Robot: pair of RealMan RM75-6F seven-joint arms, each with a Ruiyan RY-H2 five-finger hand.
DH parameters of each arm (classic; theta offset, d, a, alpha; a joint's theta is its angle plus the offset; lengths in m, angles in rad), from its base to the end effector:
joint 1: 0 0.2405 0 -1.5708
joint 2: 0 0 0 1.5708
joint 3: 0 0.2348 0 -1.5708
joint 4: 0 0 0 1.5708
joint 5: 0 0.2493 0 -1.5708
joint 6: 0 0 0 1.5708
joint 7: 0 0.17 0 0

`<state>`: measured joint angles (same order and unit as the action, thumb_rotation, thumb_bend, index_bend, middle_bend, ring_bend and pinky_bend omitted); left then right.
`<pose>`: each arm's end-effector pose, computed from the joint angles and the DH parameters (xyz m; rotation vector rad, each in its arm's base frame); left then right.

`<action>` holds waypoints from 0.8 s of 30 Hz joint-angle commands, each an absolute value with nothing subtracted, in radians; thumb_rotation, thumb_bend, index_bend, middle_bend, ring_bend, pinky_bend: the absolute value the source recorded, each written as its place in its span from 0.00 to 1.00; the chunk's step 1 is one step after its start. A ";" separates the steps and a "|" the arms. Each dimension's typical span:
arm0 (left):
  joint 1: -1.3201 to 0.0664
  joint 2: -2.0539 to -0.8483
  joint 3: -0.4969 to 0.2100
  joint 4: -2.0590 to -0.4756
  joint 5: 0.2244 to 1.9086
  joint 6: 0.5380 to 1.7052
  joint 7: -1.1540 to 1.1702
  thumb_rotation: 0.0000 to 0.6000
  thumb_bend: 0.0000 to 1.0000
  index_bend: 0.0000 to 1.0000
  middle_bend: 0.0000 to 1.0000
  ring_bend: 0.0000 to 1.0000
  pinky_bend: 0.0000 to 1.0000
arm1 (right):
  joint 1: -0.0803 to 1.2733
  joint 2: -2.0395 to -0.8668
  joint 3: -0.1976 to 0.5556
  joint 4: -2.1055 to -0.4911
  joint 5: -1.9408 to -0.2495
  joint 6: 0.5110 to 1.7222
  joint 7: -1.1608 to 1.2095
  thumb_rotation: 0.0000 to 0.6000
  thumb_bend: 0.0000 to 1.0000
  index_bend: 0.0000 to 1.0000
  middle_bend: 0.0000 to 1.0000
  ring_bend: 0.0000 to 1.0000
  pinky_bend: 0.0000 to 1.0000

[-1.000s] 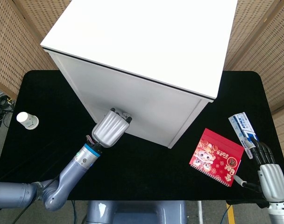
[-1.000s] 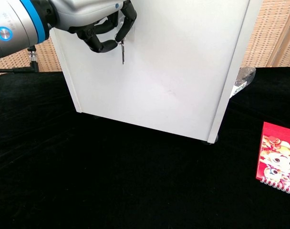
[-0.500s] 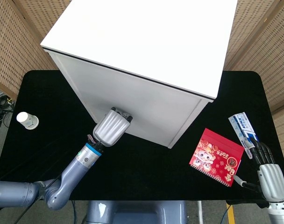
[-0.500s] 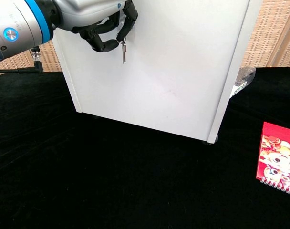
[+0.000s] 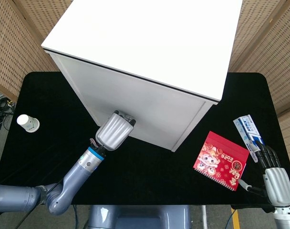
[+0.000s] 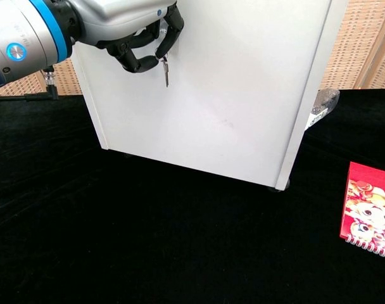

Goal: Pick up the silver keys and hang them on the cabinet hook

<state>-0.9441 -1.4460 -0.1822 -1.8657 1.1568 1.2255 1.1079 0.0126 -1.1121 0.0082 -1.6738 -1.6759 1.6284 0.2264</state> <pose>0.0214 0.3125 -0.0121 -1.9113 -0.0565 -0.9277 -0.2745 -0.1742 0.1150 1.3377 -1.0252 1.2257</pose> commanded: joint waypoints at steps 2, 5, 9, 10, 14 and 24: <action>-0.941 -1.443 -0.179 -1.865 1.158 1.229 1.110 1.00 0.40 0.59 0.87 0.83 0.74 | 0.013 -1.113 0.008 -1.673 -1.676 1.629 0.226 1.00 0.11 0.00 0.00 0.00 0.00; -0.939 -1.440 -0.178 -1.863 1.156 1.231 1.110 1.00 0.40 0.59 0.87 0.83 0.74 | 0.013 -1.113 0.008 -1.674 -1.677 1.627 0.223 1.00 0.11 0.00 0.00 0.00 0.00; -0.935 -1.441 -0.175 -1.858 1.145 1.234 1.114 1.00 0.40 0.59 0.87 0.83 0.74 | 0.013 -1.114 0.007 -1.675 -1.678 1.627 0.220 1.00 0.11 0.00 0.00 0.00 0.00; -0.934 -1.441 -0.174 -1.856 1.146 1.236 1.114 1.00 0.40 0.59 0.87 0.83 0.74 | 0.013 -1.114 0.007 -1.675 -1.678 1.627 0.220 1.00 0.11 0.00 0.00 0.00 0.00; -0.930 -1.446 -0.176 -1.850 1.139 1.246 1.117 1.00 0.38 0.57 0.87 0.83 0.74 | 0.013 -1.114 0.007 -1.674 -1.678 1.627 0.220 1.00 0.11 0.00 0.00 0.00 0.00; -0.922 -1.456 -0.181 -1.842 1.120 1.274 1.141 1.00 0.34 0.47 0.87 0.83 0.74 | 0.013 -1.114 0.007 -1.675 -1.679 1.627 0.219 1.00 0.11 0.00 0.00 0.00 0.00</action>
